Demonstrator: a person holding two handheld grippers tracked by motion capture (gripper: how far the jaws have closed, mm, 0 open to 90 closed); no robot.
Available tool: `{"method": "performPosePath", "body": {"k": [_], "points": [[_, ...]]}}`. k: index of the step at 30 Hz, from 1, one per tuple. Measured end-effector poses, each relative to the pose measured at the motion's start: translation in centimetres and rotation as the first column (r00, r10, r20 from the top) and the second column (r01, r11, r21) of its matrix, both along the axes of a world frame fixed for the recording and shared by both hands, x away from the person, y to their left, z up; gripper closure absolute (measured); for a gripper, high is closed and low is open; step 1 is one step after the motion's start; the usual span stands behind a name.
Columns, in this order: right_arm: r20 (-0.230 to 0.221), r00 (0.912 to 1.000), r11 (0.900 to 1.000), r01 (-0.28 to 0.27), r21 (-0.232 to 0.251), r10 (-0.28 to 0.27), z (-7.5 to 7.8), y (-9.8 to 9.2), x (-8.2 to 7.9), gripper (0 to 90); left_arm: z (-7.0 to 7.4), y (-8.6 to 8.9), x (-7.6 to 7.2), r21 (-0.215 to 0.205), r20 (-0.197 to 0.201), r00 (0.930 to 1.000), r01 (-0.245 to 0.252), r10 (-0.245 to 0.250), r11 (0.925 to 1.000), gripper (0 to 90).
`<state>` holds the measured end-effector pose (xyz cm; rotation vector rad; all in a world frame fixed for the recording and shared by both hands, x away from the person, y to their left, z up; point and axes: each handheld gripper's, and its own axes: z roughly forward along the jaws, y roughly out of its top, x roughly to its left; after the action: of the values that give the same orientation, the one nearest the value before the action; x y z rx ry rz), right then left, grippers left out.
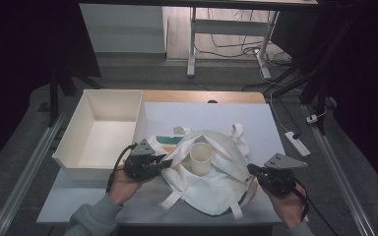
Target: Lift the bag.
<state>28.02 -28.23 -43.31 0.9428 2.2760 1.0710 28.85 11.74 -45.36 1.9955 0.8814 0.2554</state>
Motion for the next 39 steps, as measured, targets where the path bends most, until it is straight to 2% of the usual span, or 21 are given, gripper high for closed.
{"method": "performPosePath", "body": {"k": [10, 17, 21, 27, 33, 35, 36, 39], "points": [[0.045, 0.999, 1.0, -0.007, 0.004, 0.007, 1.0, 0.1, -0.3, 88.1, 0.5, 0.3, -0.1, -0.028, 0.019, 0.9997, -0.012, 0.013, 0.9995, 72.4], [0.091, 0.9959, 1.0, -0.004, 0.017, 0.002, 2.3, -0.2, -0.4, 88.3, 1.6, 0.5, -0.4, -0.041, 0.05, 0.9986, -0.015, 0.017, 0.9991, 72.4], [0.127, 0.9919, 1.0, -0.005, 0.028, 0.002, 3.5, -0.3, -0.3, 88.5, 2.6, 0.7, -0.3, -0.049, 0.067, 0.9974, -0.021, 0.024, 0.9986, 72.4], [0.179, 0.9838, 0.998, -0.001, 0.065, -0.011, 5.1, -0.6, 0.8, 88.9, 4.0, 1.0, 0.1, -0.067, 0.083, 0.9962, -0.022, 0.028, 0.9975, 72.5], [0.24, 0.9702, 0.993, 0.007, 0.121, -0.036, 7.4, -1.1, 1.9, 90.0, 5.7, 1.4, 0.7, -0.073, 0.119, 0.9922, -0.029, 0.038, 0.9969, 72.5], [0.237, 0.9706, 0.989, 0.009, 0.146, -0.043, 8.2, -1.3, 2.3, 90.0, 5.9, 1.3, 1.1, -0.059, 0.119, 0.9923, -0.028, 0.035, 0.9979, 72.4], [0.221, 0.9743, 0.988, 0.01, 0.156, -0.044, 8.4, -1.4, 2.6, 90.0, 5.9, 1.1, 1.2, -0.054, 0.118, 0.9925, -0.026, 0.032, 0.9982, 72.3], [0.159, 0.9868, 0.988, 0.007, 0.155, -0.032, 7.5, -1.1, 3.4, 90.0, 5.5, 0.6, 1.2, -0.036, 0.121, 0.9923, -0.024, 0.028, 0.9991, 72.3]]}}
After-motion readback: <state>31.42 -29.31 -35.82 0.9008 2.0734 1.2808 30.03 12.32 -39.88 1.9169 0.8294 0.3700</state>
